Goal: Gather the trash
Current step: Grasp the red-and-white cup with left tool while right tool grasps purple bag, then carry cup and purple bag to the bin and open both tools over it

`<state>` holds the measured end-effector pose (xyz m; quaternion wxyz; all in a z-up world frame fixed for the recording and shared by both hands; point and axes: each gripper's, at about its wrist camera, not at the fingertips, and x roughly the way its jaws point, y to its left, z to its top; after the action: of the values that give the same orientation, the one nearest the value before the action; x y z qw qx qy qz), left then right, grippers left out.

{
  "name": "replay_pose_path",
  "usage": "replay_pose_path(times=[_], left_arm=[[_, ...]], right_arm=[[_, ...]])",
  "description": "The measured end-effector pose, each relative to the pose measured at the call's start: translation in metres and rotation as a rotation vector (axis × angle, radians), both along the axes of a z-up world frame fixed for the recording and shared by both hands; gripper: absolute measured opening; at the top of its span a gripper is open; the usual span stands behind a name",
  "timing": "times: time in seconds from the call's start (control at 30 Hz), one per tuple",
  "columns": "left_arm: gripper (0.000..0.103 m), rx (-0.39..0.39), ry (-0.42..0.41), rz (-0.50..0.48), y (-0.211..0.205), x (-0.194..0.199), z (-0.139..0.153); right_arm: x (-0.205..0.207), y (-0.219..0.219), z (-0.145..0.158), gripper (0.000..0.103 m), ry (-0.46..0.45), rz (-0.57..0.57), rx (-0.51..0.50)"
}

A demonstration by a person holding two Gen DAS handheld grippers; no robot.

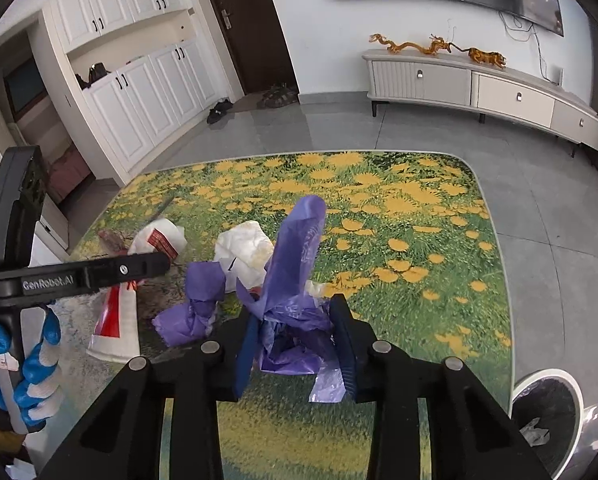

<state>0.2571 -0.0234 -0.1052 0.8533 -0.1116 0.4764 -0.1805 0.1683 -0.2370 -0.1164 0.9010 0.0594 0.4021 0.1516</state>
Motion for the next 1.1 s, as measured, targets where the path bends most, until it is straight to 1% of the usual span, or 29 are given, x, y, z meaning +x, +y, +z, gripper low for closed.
replay_pose_path(times=[0.2,0.3,0.53,0.67,0.77,0.87,0.93,1.03,1.1], left_arm=[[0.052,-0.047,-0.066,-0.007,0.009,-0.033,0.033],[0.052,-0.056,-0.09,-0.009,0.013,-0.05,0.046],[0.052,-0.017,-0.183,-0.013,0.018,-0.1,0.08],[0.052,-0.016,-0.223,-0.033,0.012,-0.124,0.098],[0.052,-0.011,-0.244,-0.071,-0.004,-0.14,0.11],[0.052,-0.016,-0.244,-0.124,-0.031,-0.149,0.117],[0.052,-0.025,-0.235,-0.167,-0.055,-0.152,0.118],[0.052,-0.039,-0.209,-0.23,-0.092,-0.151,0.114],[0.052,-0.037,-0.193,-0.279,-0.124,-0.15,0.11]], right_arm=[[-0.033,-0.004,0.025,0.033,-0.044,-0.016,0.02],[-0.05,-0.002,0.038,0.033,-0.069,-0.013,0.023],[-0.098,-0.003,0.069,0.033,-0.139,-0.003,0.043],[-0.124,-0.008,0.082,0.033,-0.177,-0.001,0.055],[-0.144,-0.019,0.088,0.033,-0.201,-0.013,0.064],[-0.163,-0.04,0.089,0.033,-0.214,-0.053,0.069],[-0.173,-0.058,0.087,0.033,-0.216,-0.092,0.079],[-0.188,-0.096,0.08,0.033,-0.208,-0.179,0.09],[-0.197,-0.122,0.074,0.033,-0.197,-0.245,0.09]])
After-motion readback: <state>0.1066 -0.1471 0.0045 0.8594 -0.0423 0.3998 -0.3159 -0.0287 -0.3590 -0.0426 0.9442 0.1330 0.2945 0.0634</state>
